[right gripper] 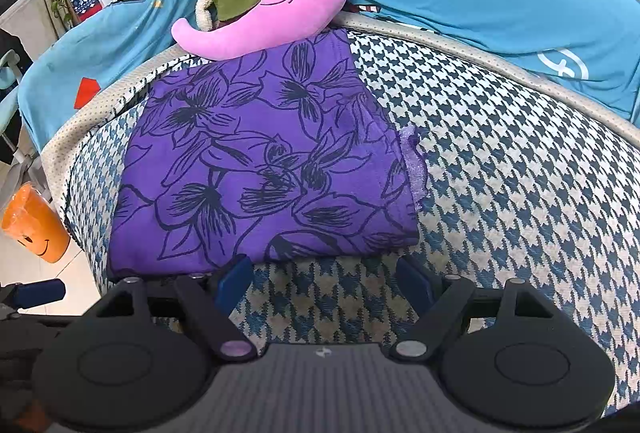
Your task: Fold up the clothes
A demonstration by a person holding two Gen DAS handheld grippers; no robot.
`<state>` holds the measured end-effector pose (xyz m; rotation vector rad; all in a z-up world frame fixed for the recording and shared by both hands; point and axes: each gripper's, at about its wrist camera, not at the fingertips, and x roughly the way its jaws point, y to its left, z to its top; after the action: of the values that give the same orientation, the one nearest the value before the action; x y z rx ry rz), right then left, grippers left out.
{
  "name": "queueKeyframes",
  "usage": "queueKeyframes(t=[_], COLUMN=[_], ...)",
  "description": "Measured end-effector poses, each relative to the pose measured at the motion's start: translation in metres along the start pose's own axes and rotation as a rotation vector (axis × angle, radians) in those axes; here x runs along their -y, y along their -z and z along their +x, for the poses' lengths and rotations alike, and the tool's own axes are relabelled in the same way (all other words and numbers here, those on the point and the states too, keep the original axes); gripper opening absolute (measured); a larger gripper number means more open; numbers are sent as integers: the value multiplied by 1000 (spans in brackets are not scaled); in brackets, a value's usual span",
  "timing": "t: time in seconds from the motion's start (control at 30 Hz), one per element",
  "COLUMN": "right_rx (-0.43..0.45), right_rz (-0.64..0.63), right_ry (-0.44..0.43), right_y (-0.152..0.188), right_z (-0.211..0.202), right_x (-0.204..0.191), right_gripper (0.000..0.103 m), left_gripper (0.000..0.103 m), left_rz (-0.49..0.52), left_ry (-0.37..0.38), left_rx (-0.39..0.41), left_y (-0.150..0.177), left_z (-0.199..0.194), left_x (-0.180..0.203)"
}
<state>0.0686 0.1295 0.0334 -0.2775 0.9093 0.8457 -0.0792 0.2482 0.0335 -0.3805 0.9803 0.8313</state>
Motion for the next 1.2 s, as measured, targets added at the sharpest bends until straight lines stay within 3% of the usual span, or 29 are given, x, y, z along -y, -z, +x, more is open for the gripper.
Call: queueKeyframes(t=[0.7, 1.2], right_rx=[15, 13], right_rz=[-15, -10], right_ry=[-17, -21], right_y=[1, 2], right_z=[-5, -5], right_x=[-3, -2], right_gripper=[80, 80], left_gripper=[103, 103], left_rz=[-14, -23], left_ry=[-14, -12], left_rx=[54, 39], left_y=[-7, -7], left_z=[-8, -6], left_x=[-2, -5])
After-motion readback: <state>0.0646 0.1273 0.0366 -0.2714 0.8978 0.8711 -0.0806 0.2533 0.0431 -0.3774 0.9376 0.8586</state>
